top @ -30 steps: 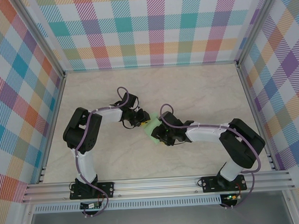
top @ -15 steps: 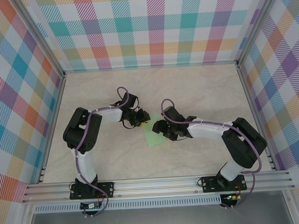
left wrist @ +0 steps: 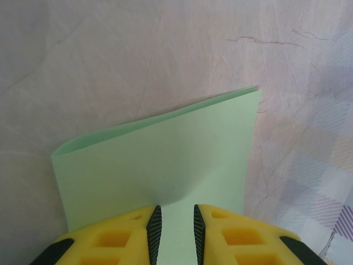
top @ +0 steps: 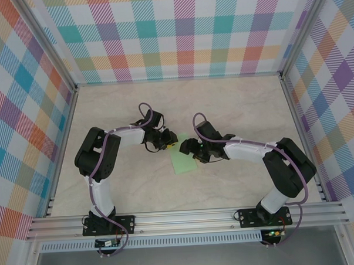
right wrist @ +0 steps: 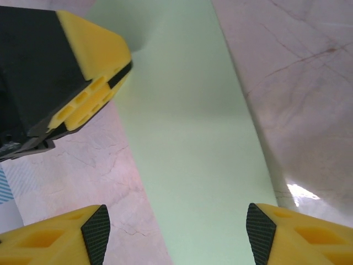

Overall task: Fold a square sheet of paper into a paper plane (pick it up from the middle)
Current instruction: Third fold the triangle at the center of the table.

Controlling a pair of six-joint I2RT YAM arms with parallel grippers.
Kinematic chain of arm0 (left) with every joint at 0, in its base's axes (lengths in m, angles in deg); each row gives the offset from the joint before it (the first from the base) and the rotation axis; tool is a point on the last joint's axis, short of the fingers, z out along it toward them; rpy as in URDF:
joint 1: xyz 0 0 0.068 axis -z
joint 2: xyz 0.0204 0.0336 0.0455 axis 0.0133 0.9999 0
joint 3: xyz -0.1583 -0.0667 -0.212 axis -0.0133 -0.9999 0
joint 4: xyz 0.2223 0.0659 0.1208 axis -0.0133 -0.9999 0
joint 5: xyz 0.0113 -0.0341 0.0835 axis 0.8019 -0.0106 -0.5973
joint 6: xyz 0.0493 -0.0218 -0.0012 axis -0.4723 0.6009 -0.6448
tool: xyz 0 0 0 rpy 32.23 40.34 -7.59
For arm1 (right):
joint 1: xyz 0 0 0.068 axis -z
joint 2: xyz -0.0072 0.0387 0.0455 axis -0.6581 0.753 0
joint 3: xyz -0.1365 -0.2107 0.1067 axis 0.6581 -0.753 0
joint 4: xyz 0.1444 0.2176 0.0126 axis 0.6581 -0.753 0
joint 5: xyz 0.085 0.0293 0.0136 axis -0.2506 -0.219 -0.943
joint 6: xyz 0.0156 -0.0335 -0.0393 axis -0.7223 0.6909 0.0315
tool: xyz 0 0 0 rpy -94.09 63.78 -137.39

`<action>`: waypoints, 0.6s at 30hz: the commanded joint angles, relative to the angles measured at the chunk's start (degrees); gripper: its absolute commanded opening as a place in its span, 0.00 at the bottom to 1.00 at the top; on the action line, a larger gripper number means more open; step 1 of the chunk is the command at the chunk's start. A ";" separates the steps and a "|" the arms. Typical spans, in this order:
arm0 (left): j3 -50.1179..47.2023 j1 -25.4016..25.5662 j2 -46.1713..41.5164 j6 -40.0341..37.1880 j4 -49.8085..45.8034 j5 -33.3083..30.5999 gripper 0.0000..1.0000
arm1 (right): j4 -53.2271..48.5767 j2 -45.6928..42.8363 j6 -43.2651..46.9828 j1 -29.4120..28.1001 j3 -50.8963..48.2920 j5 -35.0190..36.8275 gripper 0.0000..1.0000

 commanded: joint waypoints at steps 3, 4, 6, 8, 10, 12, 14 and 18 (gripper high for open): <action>-2.30 -0.48 1.81 -0.30 -4.91 -2.57 0.26 | -4.24 0.98 -1.65 0.94 -0.34 -0.26 0.68; -2.24 -0.47 1.90 -0.32 -4.89 -2.61 0.26 | -2.60 0.89 -2.08 0.94 -1.44 -1.45 0.68; -2.20 -0.47 1.87 -0.33 -4.99 -2.55 0.26 | -0.15 0.94 -2.90 0.94 -2.99 -3.22 0.68; -2.20 -0.51 1.79 -0.35 -4.99 -2.53 0.26 | 0.31 1.45 -3.17 0.94 -3.48 -4.15 0.68; -2.11 -0.49 1.78 -0.51 -5.08 -2.50 0.26 | 1.53 1.63 -3.13 0.94 -3.87 -4.83 0.68; -2.11 -0.47 1.90 -0.49 -5.08 -2.46 0.26 | 1.19 2.03 -2.68 0.95 -3.17 -5.30 0.67; -2.13 -0.48 1.82 -0.56 -4.99 -2.32 0.26 | 3.83 2.12 -2.38 0.94 -3.22 -6.95 0.66; -2.42 -0.44 1.25 -1.16 -4.06 -1.15 0.27 | 3.18 3.07 -0.12 1.42 -0.70 -7.45 0.62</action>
